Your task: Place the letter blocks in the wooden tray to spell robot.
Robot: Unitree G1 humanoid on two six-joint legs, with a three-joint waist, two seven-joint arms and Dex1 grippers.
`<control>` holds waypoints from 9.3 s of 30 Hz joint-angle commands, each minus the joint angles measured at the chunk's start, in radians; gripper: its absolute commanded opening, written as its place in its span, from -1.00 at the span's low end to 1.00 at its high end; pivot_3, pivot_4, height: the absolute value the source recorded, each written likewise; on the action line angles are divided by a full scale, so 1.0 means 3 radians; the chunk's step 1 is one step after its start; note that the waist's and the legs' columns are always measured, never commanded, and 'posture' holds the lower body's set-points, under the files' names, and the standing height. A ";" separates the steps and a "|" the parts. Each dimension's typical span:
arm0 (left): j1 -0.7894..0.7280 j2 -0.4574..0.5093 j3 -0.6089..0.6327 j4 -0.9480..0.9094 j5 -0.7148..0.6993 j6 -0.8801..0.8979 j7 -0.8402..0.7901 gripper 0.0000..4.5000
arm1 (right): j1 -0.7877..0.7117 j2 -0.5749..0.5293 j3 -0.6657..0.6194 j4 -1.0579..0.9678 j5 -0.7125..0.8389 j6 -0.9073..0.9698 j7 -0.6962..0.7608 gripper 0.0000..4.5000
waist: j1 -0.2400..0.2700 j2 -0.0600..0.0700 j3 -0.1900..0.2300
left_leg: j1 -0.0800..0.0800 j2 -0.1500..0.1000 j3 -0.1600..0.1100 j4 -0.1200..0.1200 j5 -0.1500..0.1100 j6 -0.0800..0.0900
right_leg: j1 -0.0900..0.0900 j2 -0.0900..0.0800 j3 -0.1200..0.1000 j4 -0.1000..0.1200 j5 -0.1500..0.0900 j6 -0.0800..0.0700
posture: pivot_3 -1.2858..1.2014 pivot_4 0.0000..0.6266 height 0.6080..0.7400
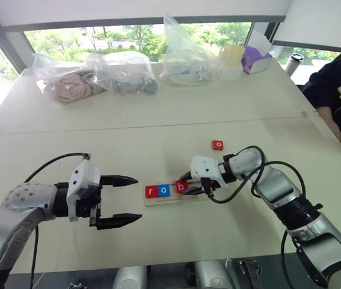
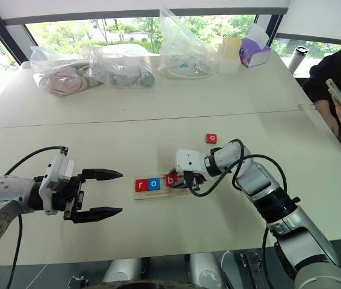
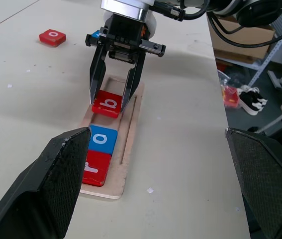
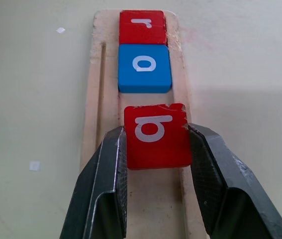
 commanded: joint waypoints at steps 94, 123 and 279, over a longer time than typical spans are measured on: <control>-0.0460 -0.0250 -0.0671 0.0352 0.0707 -0.0824 -0.0184 1.00 | 0.0132 0.0780 -0.1763 -0.1805 0.0402 0.4313 -0.3035 -0.51 | -0.0003 0.0004 -0.0003 | 0.0000 -0.0001 -0.0003 0.0001 0.0001 0.0001 | -0.0013 0.0002 0.0002 0.0033 -0.0001 0.0005 | 0.03 -0.52 1.00; -0.0848 -0.0328 -0.0757 0.0434 0.0693 -0.0656 -0.0199 1.00 | 0.1247 -0.0503 -0.2120 -0.2723 0.2433 0.4256 -0.3100 0.97 | -0.0003 0.0001 -0.0004 | -0.0001 -0.0002 0.0000 0.0003 0.0000 0.0001 | -0.0011 0.0003 0.0004 0.0028 -0.0020 0.0010 | 0.03 -0.52 1.00; -0.0797 -0.0531 -0.0857 0.0554 0.0855 -0.0840 -0.0033 1.00 | 0.1270 0.1161 -0.2202 -0.2694 0.0806 0.4449 -0.3338 -0.50 | -0.0011 0.0002 -0.0004 | -0.0003 0.0000 0.0003 0.0029 -0.0002 0.0005 | -0.0006 0.0003 0.0009 0.0035 -0.0013 0.0021 | 0.03 -0.52 1.00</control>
